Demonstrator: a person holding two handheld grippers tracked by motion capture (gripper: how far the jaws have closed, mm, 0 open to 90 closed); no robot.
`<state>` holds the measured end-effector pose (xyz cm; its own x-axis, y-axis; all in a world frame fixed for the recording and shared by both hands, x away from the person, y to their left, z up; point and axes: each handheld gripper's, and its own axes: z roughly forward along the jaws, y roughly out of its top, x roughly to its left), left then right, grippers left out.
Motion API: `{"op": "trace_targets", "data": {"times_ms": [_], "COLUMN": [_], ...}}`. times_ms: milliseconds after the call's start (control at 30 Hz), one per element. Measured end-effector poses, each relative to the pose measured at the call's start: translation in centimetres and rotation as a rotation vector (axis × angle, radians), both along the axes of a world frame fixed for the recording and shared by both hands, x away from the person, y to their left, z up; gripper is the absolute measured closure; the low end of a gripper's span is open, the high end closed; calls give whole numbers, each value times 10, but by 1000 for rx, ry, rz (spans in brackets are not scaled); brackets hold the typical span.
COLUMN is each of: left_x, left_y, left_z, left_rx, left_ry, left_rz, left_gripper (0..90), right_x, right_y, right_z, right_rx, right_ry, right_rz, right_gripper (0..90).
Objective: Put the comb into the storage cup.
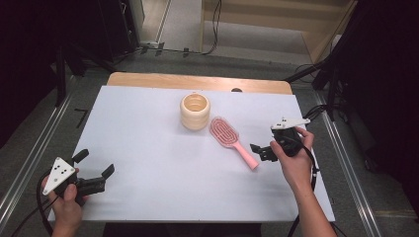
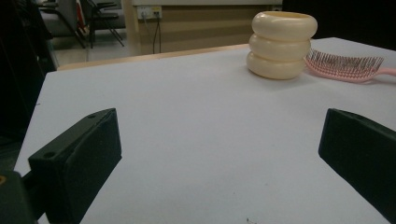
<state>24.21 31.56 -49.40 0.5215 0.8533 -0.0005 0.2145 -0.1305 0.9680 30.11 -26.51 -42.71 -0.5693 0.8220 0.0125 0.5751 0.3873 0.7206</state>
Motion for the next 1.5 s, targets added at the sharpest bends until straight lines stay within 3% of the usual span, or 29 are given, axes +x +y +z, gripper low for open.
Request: {"op": "trace_targets", "data": {"times_ms": [933, 1500], "left_x": [-2, -1], "left_y": [-1, 0], "left_z": [1, 1], "left_rx": [12, 1], "left_ry": [-5, -2], "left_rz": [-20, -25], "left_gripper": [0, 0], "right_x": [27, 47], "right_y": [24, 37], "right_z": [0, -15], "right_rx": [-88, -135], "right_ry": [107, 196], "right_rz": [22, 24], "right_gripper": [0, 0]}}
